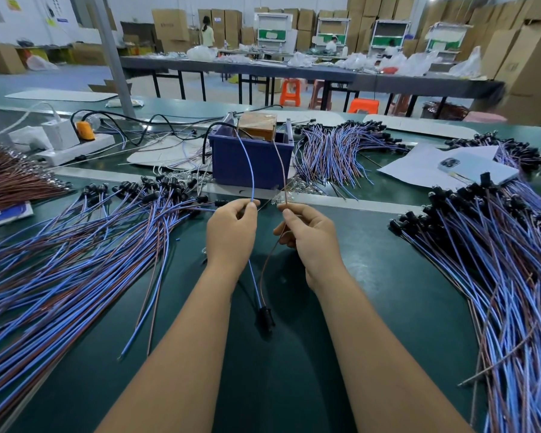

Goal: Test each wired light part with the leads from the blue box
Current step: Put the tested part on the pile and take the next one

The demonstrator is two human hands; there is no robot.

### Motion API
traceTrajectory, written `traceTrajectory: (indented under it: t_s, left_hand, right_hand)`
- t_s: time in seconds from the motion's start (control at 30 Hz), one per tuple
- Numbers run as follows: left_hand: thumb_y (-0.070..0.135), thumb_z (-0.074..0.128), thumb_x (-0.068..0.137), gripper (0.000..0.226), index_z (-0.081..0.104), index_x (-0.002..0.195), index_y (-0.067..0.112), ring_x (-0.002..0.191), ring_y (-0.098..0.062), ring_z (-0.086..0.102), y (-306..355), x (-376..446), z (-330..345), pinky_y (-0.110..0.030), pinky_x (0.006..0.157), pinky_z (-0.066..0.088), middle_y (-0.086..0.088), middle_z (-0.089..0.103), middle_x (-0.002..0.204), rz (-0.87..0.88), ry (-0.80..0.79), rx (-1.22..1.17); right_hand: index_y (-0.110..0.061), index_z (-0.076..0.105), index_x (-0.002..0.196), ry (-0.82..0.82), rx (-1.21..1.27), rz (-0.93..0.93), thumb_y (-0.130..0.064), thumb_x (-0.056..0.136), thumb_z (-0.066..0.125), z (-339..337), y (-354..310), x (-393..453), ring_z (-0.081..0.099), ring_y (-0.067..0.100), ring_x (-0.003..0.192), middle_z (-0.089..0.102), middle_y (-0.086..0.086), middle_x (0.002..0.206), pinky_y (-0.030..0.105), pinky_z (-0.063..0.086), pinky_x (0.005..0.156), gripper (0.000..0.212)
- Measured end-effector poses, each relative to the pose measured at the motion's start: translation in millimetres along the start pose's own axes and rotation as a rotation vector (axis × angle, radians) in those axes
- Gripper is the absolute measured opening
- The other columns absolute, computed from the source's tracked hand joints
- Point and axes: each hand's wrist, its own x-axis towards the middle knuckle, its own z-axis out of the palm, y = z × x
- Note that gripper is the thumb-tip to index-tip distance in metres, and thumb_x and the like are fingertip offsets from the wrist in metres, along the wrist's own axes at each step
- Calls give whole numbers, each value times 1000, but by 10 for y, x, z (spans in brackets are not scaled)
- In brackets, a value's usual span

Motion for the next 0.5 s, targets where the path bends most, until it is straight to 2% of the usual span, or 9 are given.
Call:
traceTrajectory:
  t_s: [0.23,0.3,0.4,0.5]
  left_hand:
    - [22,53,93,19,73,93,22,43,-2,42,-4,-5,-5,-25,50,32,15,52,45,-13,-18,32]
    - [23,54,93,19,72,91,23,47,-3,44,8,-12,-13,-27,52,37,10,57,52,-13,-15,40]
    - [22,54,93,18,72,89,24,66,-12,57,23,-20,-16,-32,63,47,-2,70,73,-8,-20,60]
    - [21,55,92,19,73,88,23,64,-11,55,19,-17,-7,-27,60,42,4,68,69,0,-17,90]
  right_hand:
    - [-19,68,89,-30,-30,-15,-6,96,54,18,3,-11,51,3,47,62,4,62,11,41,49,20]
    - [-19,68,89,-32,-28,-16,-6,96,55,17,4,-10,51,3,47,62,4,62,12,41,49,20]
    - [-19,68,89,-38,-29,-17,-6,96,55,18,10,-9,51,3,47,63,5,62,12,42,49,20]
    - [-17,69,91,-45,-44,-16,-5,96,55,15,13,-6,53,2,48,63,4,63,12,41,48,19]
